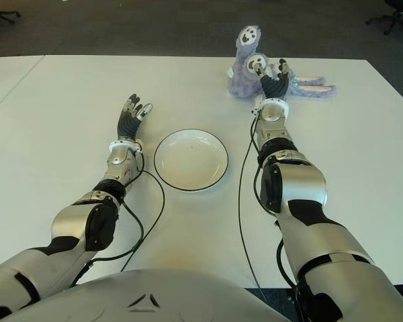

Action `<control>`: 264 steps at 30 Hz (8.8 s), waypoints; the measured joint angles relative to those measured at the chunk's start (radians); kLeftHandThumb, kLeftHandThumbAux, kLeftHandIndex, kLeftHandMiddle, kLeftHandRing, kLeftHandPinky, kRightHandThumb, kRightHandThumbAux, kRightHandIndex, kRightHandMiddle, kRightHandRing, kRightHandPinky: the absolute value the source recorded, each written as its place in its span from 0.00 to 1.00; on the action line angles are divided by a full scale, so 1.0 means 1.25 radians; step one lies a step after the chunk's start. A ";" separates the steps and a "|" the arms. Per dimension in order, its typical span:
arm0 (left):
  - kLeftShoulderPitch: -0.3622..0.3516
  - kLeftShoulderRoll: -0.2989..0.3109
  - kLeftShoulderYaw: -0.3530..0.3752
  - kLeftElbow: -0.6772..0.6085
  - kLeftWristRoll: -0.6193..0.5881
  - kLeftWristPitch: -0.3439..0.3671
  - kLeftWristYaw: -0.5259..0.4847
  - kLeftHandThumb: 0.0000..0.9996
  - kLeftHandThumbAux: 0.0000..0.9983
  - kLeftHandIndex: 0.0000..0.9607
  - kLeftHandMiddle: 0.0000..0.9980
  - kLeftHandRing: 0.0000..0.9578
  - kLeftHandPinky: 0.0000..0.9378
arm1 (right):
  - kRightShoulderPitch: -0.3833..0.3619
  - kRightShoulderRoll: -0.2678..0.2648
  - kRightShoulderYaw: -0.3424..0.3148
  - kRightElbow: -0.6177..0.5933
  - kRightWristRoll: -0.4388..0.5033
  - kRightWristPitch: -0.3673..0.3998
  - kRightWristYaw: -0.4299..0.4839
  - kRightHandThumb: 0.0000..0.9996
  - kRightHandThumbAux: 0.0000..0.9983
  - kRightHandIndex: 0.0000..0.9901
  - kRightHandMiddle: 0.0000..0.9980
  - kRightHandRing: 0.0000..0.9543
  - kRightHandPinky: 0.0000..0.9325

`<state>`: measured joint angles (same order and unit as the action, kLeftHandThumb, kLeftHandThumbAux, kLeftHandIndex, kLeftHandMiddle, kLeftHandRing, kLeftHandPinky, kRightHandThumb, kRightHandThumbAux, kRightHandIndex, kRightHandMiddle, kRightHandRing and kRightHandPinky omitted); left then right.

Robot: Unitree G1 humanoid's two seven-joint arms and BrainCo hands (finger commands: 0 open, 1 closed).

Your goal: Put the doll into the plate.

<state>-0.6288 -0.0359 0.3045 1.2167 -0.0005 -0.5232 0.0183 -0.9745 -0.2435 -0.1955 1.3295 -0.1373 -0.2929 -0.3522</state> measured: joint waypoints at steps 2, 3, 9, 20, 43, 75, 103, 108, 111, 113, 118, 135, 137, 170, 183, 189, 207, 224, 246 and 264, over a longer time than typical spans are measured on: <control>-0.001 -0.001 0.000 0.000 0.000 0.000 0.000 0.00 0.61 0.00 0.00 0.00 0.00 | 0.003 0.009 0.014 0.001 -0.009 0.000 0.009 0.25 0.46 0.00 0.00 0.00 0.00; -0.001 -0.002 0.000 0.000 0.000 0.000 0.000 0.00 0.61 0.00 0.00 0.00 0.00 | 0.004 0.013 0.021 0.002 -0.016 0.000 0.013 0.25 0.45 0.00 0.00 0.00 0.00; -0.002 -0.003 0.001 0.000 0.000 0.000 0.000 0.00 0.57 0.00 0.00 0.00 0.00 | 0.008 0.027 0.065 0.005 -0.042 0.000 0.031 0.19 0.41 0.00 0.00 0.00 0.00; -0.002 -0.005 0.000 0.000 0.000 0.000 0.000 0.00 0.58 0.00 0.00 0.00 0.00 | 0.008 0.028 0.124 0.007 -0.079 0.022 0.062 0.14 0.37 0.00 0.00 0.00 0.00; -0.003 -0.006 0.000 0.000 0.000 0.001 0.000 0.00 0.61 0.00 0.00 0.00 0.00 | 0.007 0.033 0.176 0.008 -0.111 0.043 0.062 0.19 0.40 0.00 0.00 0.00 0.00; -0.004 -0.014 0.000 0.000 0.000 0.002 0.000 0.00 0.54 0.00 0.01 0.00 0.00 | -0.016 0.001 0.305 0.026 -0.267 0.083 -0.116 0.71 0.71 0.43 0.61 0.63 0.69; -0.005 -0.019 0.002 0.000 0.000 0.002 0.000 0.00 0.54 0.00 0.02 0.00 0.00 | -0.030 -0.019 0.077 0.027 -0.086 0.057 0.038 0.70 0.71 0.43 0.66 0.70 0.68; -0.005 -0.021 0.004 0.000 -0.001 0.002 0.000 0.00 0.55 0.00 0.02 0.00 0.00 | -0.032 -0.026 0.039 0.027 -0.048 0.043 0.069 0.70 0.71 0.44 0.66 0.70 0.64; -0.006 -0.022 0.005 0.000 -0.001 0.002 0.000 0.00 0.55 0.00 0.02 0.00 0.00 | -0.036 -0.029 0.019 0.027 -0.032 0.038 0.083 0.70 0.71 0.44 0.66 0.69 0.64; -0.006 -0.022 0.007 0.000 -0.002 0.002 0.000 0.00 0.54 0.00 0.02 0.00 0.00 | -0.038 -0.032 0.010 0.027 -0.023 0.035 0.088 0.70 0.71 0.44 0.67 0.70 0.63; -0.006 -0.023 0.008 0.000 -0.001 0.002 0.000 0.00 0.54 0.00 0.02 0.00 0.00 | -0.041 -0.039 -0.007 0.025 -0.012 0.020 0.096 0.70 0.71 0.44 0.66 0.70 0.62; -0.006 -0.023 0.006 0.000 -0.001 0.002 0.000 0.00 0.53 0.00 0.02 0.00 0.00 | -0.070 -0.056 -0.024 -0.006 0.004 -0.131 0.079 0.70 0.72 0.44 0.79 0.87 0.89; -0.006 -0.023 0.006 0.000 -0.001 0.002 0.000 0.00 0.53 0.00 0.02 0.00 0.00 | -0.078 -0.056 -0.026 -0.012 0.008 -0.159 0.081 0.70 0.72 0.44 0.80 0.88 0.89; -0.007 -0.023 0.001 0.001 0.000 0.002 0.000 0.00 0.52 0.01 0.02 0.00 0.00 | -0.135 -0.076 -0.028 -0.079 0.059 -0.334 0.177 0.68 0.73 0.43 0.72 0.83 0.87; -0.007 -0.026 -0.001 0.001 0.001 0.002 0.000 0.00 0.53 0.00 0.02 0.00 0.00 | -0.151 -0.054 -0.067 -0.122 0.163 -0.305 0.304 0.69 0.73 0.43 0.72 0.84 0.88; -0.008 -0.026 0.000 0.002 0.000 0.002 0.000 0.00 0.53 0.00 0.01 0.00 0.00 | -0.151 -0.044 -0.070 -0.151 0.177 -0.299 0.331 0.69 0.73 0.43 0.72 0.84 0.89; -0.011 -0.032 0.000 0.003 0.000 0.003 0.000 0.00 0.54 0.00 0.02 0.00 0.00 | 0.042 0.072 0.045 -0.573 0.193 -0.230 0.437 0.70 0.72 0.43 0.73 0.84 0.88; -0.011 -0.036 0.001 0.003 0.000 0.003 0.000 0.00 0.57 0.00 0.01 0.00 0.00 | 0.317 0.070 0.152 -0.868 0.081 -0.201 0.452 0.70 0.73 0.44 0.81 0.87 0.88; -0.011 -0.037 0.002 0.004 0.000 0.003 0.000 0.00 0.57 0.00 0.02 0.00 0.00 | 0.495 0.012 0.207 -0.944 -0.024 -0.244 0.454 0.69 0.73 0.44 0.86 0.92 0.93; -0.011 -0.037 0.002 0.004 0.000 0.003 0.000 0.00 0.56 0.00 0.01 0.00 0.00 | 0.572 0.000 0.231 -0.965 -0.015 -0.221 0.477 0.69 0.73 0.44 0.86 0.92 0.92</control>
<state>-0.6420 -0.0815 0.3070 1.2211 -0.0004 -0.5195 0.0186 -0.2592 -0.2435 0.0933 0.1238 -0.1558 -0.5688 0.2436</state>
